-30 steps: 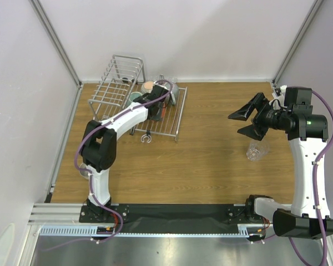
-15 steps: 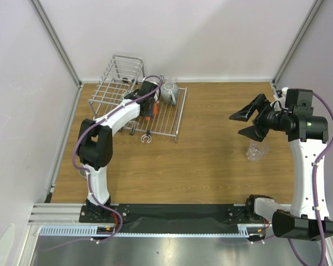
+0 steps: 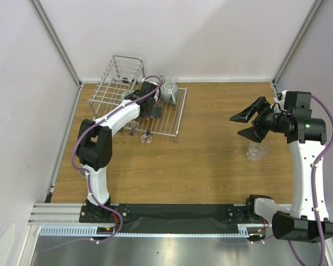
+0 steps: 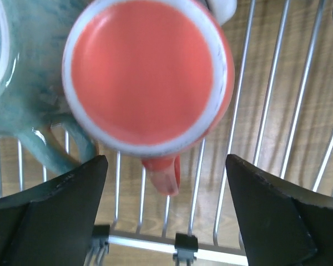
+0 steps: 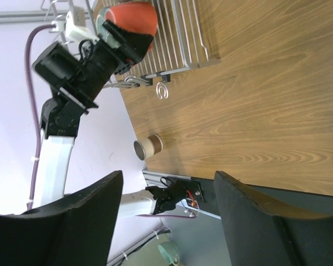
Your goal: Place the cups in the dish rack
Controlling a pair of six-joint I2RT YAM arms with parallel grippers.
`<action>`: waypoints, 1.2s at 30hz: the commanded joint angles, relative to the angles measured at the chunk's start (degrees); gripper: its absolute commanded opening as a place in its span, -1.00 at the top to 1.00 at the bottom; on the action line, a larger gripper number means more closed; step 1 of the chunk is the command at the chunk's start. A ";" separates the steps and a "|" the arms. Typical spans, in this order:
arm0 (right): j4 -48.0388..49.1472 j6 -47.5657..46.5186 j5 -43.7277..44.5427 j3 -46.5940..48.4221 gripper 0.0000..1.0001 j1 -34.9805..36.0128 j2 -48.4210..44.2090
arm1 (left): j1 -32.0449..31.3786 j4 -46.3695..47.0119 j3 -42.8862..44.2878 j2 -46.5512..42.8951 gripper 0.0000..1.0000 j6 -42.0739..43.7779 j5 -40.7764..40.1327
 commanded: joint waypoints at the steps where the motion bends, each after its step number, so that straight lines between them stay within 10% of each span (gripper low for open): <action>1: -0.27 -0.90 2.29 1.82 -0.44 -0.41 1.20 | -0.56 -3.07 1.32 -5.69 -0.88 -2.37 0.89; 19: -0.45 -10.92 39.36 1.66 -0.62 -3.23 17.54 | -5.22 -4.47 -3.95 -26.79 -0.99 -11.33 21.98; 36: 15.62 -10.05 40.36 -11.25 -0.39 -1.65 30.73 | -3.81 -10.53 -1.93 -31.01 -0.99 -12.66 32.88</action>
